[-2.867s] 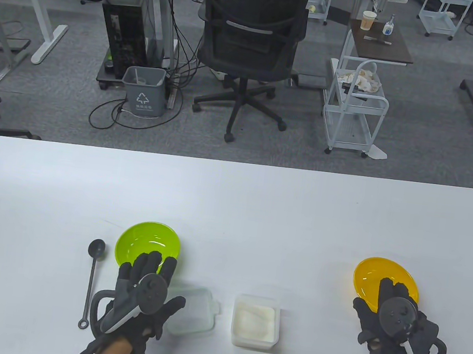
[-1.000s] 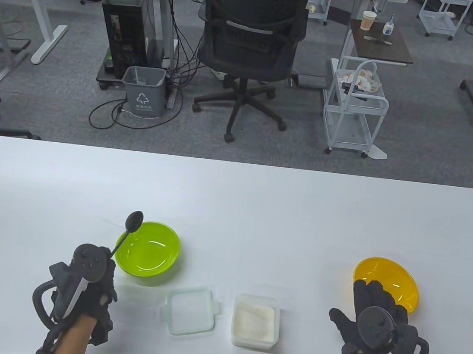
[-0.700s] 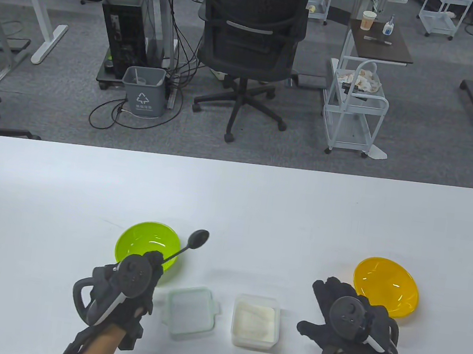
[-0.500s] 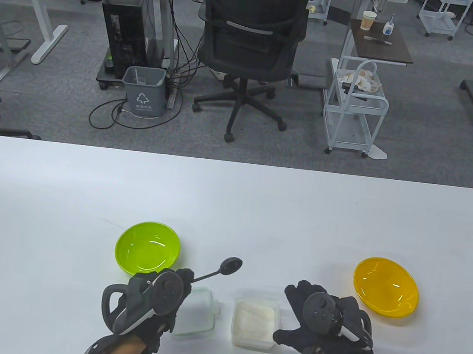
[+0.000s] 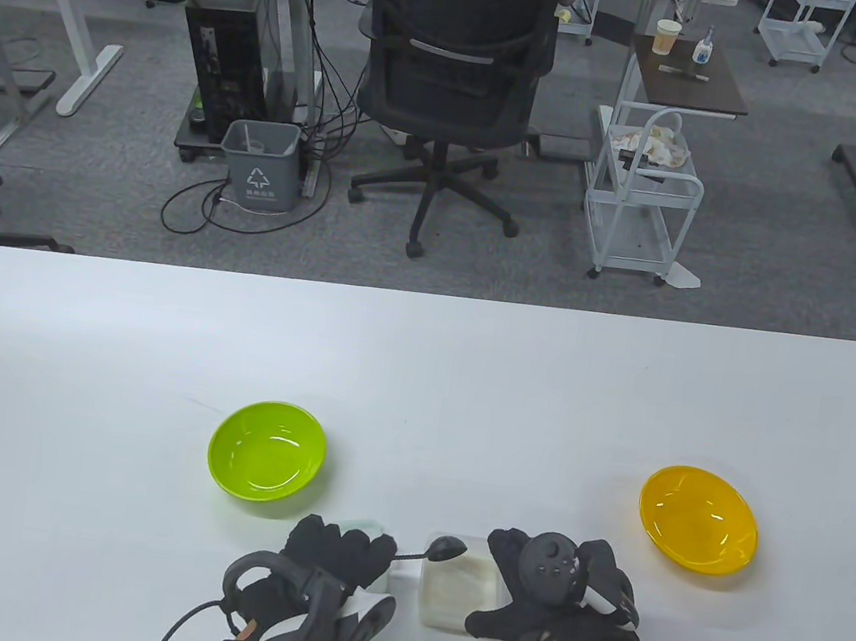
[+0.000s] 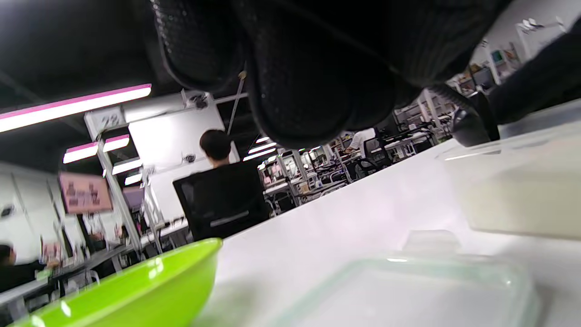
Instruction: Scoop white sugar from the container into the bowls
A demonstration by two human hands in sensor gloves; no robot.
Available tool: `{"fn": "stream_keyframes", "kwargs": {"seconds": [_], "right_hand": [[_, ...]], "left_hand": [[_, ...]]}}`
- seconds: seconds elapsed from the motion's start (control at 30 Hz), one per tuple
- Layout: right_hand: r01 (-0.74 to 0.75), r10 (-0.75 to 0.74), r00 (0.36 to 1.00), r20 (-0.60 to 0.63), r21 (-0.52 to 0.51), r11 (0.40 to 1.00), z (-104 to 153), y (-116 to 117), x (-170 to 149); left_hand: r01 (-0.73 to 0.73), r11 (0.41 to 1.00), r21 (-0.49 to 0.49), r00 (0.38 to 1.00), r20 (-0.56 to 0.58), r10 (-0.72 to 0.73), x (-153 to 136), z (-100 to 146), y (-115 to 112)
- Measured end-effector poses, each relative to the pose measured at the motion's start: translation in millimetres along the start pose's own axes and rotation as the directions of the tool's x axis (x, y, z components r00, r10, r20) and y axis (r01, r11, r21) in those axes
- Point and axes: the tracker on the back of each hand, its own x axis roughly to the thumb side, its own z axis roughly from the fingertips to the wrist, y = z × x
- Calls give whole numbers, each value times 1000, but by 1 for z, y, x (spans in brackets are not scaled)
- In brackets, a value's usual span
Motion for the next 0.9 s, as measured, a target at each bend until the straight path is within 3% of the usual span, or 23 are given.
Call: {"fn": "stream_keyframes", "kwargs": {"seconds": [0.27, 0.43, 0.63, 0.8, 0.87, 0.9], "right_hand": [[-1, 1, 1000, -1, -5, 1000, 1, -1, 0], [8, -8, 1000, -2, -4, 1000, 1, -1, 0], [8, -8, 1000, -3, -5, 1000, 2, -1, 0], [8, -8, 1000, -3, -6, 1000, 2, -1, 0], [8, -8, 1000, -4, -6, 1000, 2, -1, 0], [7, -7, 1000, -4, -7, 1000, 2, -1, 0]], "left_hand": [[146, 989, 33, 985, 91, -148, 18, 1, 2], [59, 998, -34, 992, 113, -55, 22, 0, 3], [-186, 963, -196, 981, 17, 193, 11, -8, -7], [-504, 783, -365, 863, -187, 469, -4, -11, -32], [-637, 650, -416, 770, -299, 563, -10, -10, -46], [-664, 614, -426, 746, -323, 583, -12, -10, -50]]}}
